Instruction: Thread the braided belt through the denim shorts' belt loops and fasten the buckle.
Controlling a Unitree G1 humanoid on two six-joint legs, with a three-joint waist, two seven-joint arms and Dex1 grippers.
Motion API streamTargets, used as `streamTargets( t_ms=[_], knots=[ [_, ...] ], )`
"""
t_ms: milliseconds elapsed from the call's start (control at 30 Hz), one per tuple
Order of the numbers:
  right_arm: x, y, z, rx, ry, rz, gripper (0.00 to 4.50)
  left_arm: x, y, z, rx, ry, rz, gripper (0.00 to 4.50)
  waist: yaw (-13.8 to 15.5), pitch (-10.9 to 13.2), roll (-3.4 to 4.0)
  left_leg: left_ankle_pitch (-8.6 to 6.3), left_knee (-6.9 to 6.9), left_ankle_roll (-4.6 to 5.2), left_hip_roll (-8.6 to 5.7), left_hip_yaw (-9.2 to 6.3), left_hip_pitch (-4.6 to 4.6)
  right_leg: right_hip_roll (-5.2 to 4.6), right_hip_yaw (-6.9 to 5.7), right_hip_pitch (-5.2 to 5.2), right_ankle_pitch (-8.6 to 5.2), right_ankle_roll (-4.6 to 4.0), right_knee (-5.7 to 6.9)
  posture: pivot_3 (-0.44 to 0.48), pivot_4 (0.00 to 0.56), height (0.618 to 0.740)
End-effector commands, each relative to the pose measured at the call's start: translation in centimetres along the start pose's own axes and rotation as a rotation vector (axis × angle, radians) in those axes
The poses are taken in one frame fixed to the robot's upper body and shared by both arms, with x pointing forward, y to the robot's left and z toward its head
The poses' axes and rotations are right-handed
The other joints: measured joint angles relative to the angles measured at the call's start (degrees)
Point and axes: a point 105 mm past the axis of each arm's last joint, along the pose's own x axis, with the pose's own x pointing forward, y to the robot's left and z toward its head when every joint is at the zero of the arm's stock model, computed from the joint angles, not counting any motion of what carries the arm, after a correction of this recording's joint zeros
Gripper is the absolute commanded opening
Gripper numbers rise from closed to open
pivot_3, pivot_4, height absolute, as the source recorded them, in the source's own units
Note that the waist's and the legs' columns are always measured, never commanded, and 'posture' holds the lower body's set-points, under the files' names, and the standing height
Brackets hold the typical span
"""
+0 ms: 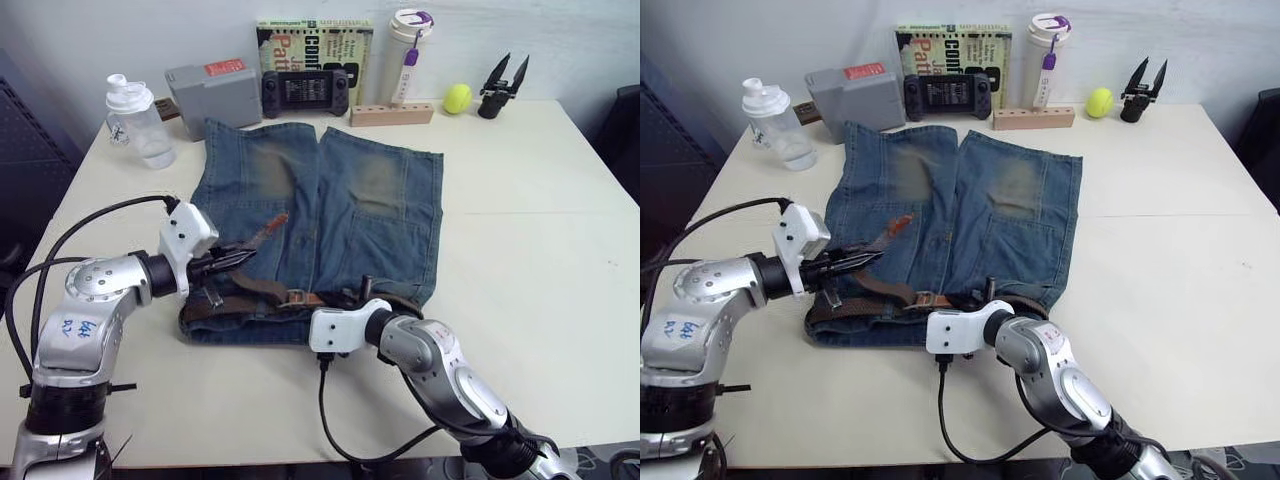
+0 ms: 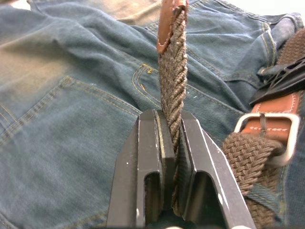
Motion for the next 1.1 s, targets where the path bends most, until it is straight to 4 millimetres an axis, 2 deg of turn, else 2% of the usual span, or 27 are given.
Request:
streamTargets(
  t_ms=[33,267,300,400,433,533,633,800,1000,1100],
  knots=[
    [-0.6,0.6,1.5,0.000,-0.060,0.046,0.03,-0.1,-0.9,0.7,0.002,-0.040,0.024,0.00,0.05,0.00,-0.01,0.00,0.00,0.00,-0.01,-0.01,0.00,-0.01,0.00,0.01,0.00,0.00,0.01,0.000,0.150,0.731],
    [-0.9,2.0,1.2,0.008,-0.024,0.106,0.03,-0.5,-0.9,0.0,-0.051,-0.059,0.101,0.00,0.01,-0.01,-0.01,0.00,-0.03,-0.01,-0.01,-0.01,0.01,0.00,0.01,0.01,0.00,0.00,-0.01,0.000,0.150,0.731],
    [-0.9,2.0,1.1,0.018,-0.017,0.103,1.06,-0.6,-0.8,-0.1,-0.051,-0.061,0.104,0.00,0.01,-0.01,-0.01,0.00,-0.03,-0.01,-0.01,0.00,0.01,0.00,0.01,0.01,0.00,0.00,-0.03,0.000,0.150,0.731],
    [-1.1,2.1,0.8,0.105,-0.002,0.113,2.43,-1.0,-0.8,-0.3,-0.056,-0.058,0.110,0.00,0.08,-0.01,-0.02,0.00,-0.02,-0.01,-0.01,-0.01,0.04,0.01,0.00,0.04,0.00,-0.01,-0.02,0.000,0.150,0.731],
    [-1.2,1.9,0.7,0.129,0.006,0.107,3.02,-1.1,-1.0,-0.5,-0.055,-0.053,0.107,0.00,0.07,-0.02,-0.02,0.00,-0.03,-0.01,-0.01,-0.01,0.05,0.00,0.00,0.06,0.00,-0.01,-0.03,0.000,0.150,0.731],
    [-1.9,1.0,1.3,0.223,-0.016,0.107,4.39,-1.3,-1.1,-0.8,-0.061,-0.047,0.109,0.00,0.17,-0.02,-0.02,-0.01,-0.03,-0.01,-0.01,-0.02,0.06,0.00,0.01,0.09,0.00,-0.01,-0.04,0.000,0.150,0.731],
    [-3.1,-0.5,2.4,0.372,-0.086,0.104,4.47,-1.3,-1.3,-1.1,-0.054,-0.038,0.108,0.00,0.35,-0.01,-0.02,-0.01,-0.03,-0.01,-0.01,-0.05,0.05,0.00,0.00,0.09,0.00,-0.01,-0.07,0.000,0.150,0.731],
    [-3.8,-2.7,3.3,0.586,-0.181,0.098,4.47,-1.5,-1.4,-2.3,-0.035,-0.012,0.120,0.00,0.20,-0.01,-0.01,-0.01,-0.02,-0.01,-0.01,-0.05,0.06,0.01,0.01,0.09,-0.01,-0.02,-0.05,0.000,0.150,0.731],
    [-3.0,-3.0,3.8,0.669,-0.200,0.105,4.47,-2.4,-1.3,-3.5,-0.022,0.017,0.140,0.00,0.11,0.00,0.00,-0.01,-0.05,-0.02,-0.04,-0.10,0.05,-0.01,0.00,0.07,-0.01,-0.02,-0.04,0.000,0.150,0.731],
    [-1.8,-3.1,3.3,0.701,-0.157,0.062,4.47,-2.7,-1.2,-3.8,-0.020,0.028,0.152,0.00,-0.04,0.00,0.01,-0.01,-0.05,-0.02,-0.02,-0.08,0.06,0.01,0.00,0.07,-0.01,-0.03,-0.03,0.000,0.150,0.731]
  ],
)
